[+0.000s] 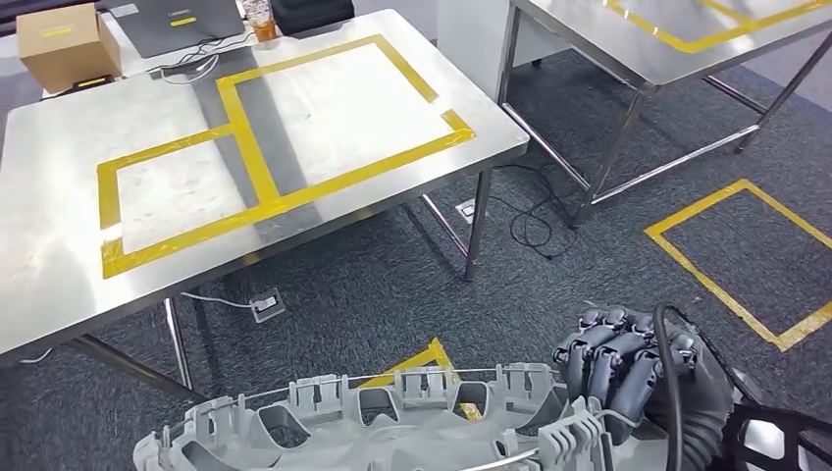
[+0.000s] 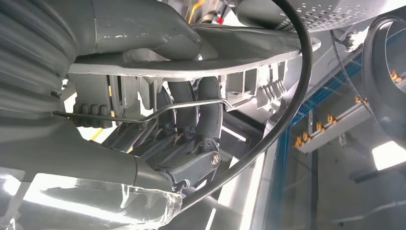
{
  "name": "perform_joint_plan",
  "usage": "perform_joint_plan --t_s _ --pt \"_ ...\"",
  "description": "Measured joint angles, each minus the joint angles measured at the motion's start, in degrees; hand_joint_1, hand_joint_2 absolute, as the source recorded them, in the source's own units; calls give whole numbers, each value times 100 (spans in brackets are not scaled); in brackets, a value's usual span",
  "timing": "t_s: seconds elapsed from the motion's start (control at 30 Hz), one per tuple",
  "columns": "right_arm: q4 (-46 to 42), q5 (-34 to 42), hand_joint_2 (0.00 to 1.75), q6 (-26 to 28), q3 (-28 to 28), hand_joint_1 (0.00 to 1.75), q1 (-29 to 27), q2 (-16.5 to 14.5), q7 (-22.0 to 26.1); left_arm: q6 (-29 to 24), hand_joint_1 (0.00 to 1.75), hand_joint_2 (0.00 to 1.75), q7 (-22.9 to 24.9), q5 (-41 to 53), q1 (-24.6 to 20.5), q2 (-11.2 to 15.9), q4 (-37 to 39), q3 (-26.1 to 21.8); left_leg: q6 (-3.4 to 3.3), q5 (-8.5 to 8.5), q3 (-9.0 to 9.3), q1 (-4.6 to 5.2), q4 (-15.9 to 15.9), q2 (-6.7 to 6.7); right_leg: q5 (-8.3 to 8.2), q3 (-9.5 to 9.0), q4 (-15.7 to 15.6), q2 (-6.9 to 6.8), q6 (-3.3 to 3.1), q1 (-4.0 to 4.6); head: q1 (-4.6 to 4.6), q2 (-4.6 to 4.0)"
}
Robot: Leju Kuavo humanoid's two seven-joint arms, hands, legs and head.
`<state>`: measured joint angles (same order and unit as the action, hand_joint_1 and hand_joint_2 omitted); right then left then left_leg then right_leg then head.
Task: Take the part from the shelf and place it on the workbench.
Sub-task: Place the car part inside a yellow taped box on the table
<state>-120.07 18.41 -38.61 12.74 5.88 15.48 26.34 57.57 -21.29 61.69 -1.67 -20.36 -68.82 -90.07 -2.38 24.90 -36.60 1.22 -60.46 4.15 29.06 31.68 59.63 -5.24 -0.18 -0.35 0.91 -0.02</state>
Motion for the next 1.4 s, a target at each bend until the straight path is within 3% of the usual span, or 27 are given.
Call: perform_joint_plan --t_s 0.07,0.1,0.17,0.23,0.3,0.33,0.37,0.43,0.5,0.57,0.6,0.67,0.73,0.8,0.83,0.87,0.93,1.0,1.07,1.17,1.2,1.3,1.33,1.37,1.4 --pt "-1 -7 175 -4 -15 175 -12 -15 0 5 0 175 20 -72 1 9 -7 2 -29 23 29 30 72 -85 21 -35 -42 -121 46 10 4 1" --pt "-4 -14 175 -3 -21 175 -17 -20 0 9 0 175 39 -111 11 9 -9 0 -42 -2 87 16 143 -159 36 -59 -42 -109 63 9 -1 1" --pt "-18 -26 175 -1 -45 175 -37 -24 2 20 0 175 104 -220 10 0 -12 -3 -83 -69 247 -41 303 -293 154 14 203 136 63 5 -15 1" --pt "-27 -32 175 -1 -68 175 -81 -26 3 25 0 175 224 -366 -16 -21 -7 -1 -103 -95 312 -83 362 -443 405 394 905 428 48 -21 -34 0" --pt "-28 -32 175 -7 -76 175 -125 -29 2 26 0 175 363 -517 -32 -37 6 4 -89 -81 323 -94 360 -628 523 790 1467 499 102 -52 -43 0" --pt "-28 -33 175 -10 -80 175 -140 -31 2 26 0 175 413 -579 -30 -41 14 5 -72 -68 334 -102 355 -721 442 851 1450 505 160 -74 -41 0" --pt "-28 -33 175 -13 -86 175 -149 -31 1 26 0 175 445 -617 -26 -43 21 4 -45 -49 349 -116 340 -812 264 788 1194 524 234 -101 -41 0" --pt "-28 -33 175 -15 -99 175 -153 -33 0 26 0 175 474 -649 -20 -40 31 2 35 17 356 -138 267 -983 -152 490 397 676 358 -154 -51 0" --pt "-31 -31 175 -18 -108 175 -153 -44 -1 31 0 175 500 -675 -13 -35 34 0 115 88 314 -139 184 -1107 -335 307 -24 789 306 -167 -61 0" --pt "-34 -27 175 -23 -111 175 -148 -61 -8 50 0 175 555 -731 11 -32 33 -4 161 114 268 -153 164 -1179 -332 286 -38 731 167 -149 -62 0" --pt "-34 -26 175 -30 -113 175 -141 -71 -14 61 0 175 591 -766 23 -31 31 -5 179 125 251 -163 150 -1154 -330 277 -43 689 123 -149 -61 0" --pt "-34 -21 175 -52 -111 175 -128 -106 -32 70 0 175 642 -836 27 -28 26 -7 230 258 128 -163 -86 -877 -307 234 -56 592 43 -160 -32 0" --pt "-34 -15 175 -75 -111 175 -119 -142 -61 83 0 175 672 -891 4 -26 26 -4 282 570 -243 -170 -777 -539 -268 198 -57 494 -20 -135 -1 0" --pt "-33 4 175 -83 -110 175 -113 -174 -96 109 0 175 686 -922 -10 -28 32 -1 303 773 -645 -191 -1447 -445 -236 181 -54 409 -40 -109 0 0" --pt "-33 25 175 -85 -109 175 -111 -191 -112 121 0 175 691 -935 -6 -30 38 -1 298 716 -704 -193 -1502 -436 -221 168 -54 376 -42 -97 0 0" --pt "-32 54 175 -88 -109 175 -109 -206 -123 127 0 175 695 -947 0 -33 44 -3 278 559 -640 -190 -1329 -432 -204 148 -54 346 -39 -84 1 0" --pt "-33 115 175 -98 -109 175 -98 -233 -134 131 0 175 700 -966 6 -26 48 -5 180 155 -255 -153 -542 -384 -169 92 -60 305 -33 -60 -3 0" --pt "-33 157 175 -113 -109 175 -85 -255 -137 147 0 175 702 -987 2 -18 48 -3 78 -13 24 -89 20 -308 -140 66 -67 280 -4 -40 -4 0" --pt "-32 182 175 -123 -108 175 -77 -270 -139 166 0 175 704 -1007 2 -10 48 -1 26 11 60 -45 119 -293 -124 55 -90 253 48 -40 1 0" --pt "-33 196 175 -124 -109 175 -66 -280 -146 203 0 175 697 -1019 6 -13 46 -2 -42 -59 233 -91 304 -347 -44 95 40 321 95 -46 -12 0" --pt "-33 201 175 -124 -111 175 -63 -280 -150 219 0 175 691 -1018 2 -19 47 -2 -56 -84 298 -112 361 -367 53 209 272 382 86 -48 -24 0" --pt "-31 211 175 -122 -115 175 -75 -281 -160 259 0 175 650 -987 -8 -38 54 4 -68 -61 334 -110 377 -455 378 829 1313 479 85 -60 -40 0" --pt "-31 210 175 -120 -116 175 -81 -282 -163 272 0 175 625 -969 -5 -43 57 7 -64 -43 347 -110 376 -489 364 949 1443 483 120 -65 -39 0" --pt "-31 207 175 -116 -119 175 -85 -283 -166 284 0 175 596 -948 2 -44 58 9 -53 -19 370 -114 372 -520 246 939 1325 484 172 -74 -40 0" --pt "-32 203 175 -113 -122 175 -86 -282 -168 293 0 175 566 -925 10 -44 59 11 -34 11 401 -119 362 -549 57 813 994 484 231 -87 -40 0"
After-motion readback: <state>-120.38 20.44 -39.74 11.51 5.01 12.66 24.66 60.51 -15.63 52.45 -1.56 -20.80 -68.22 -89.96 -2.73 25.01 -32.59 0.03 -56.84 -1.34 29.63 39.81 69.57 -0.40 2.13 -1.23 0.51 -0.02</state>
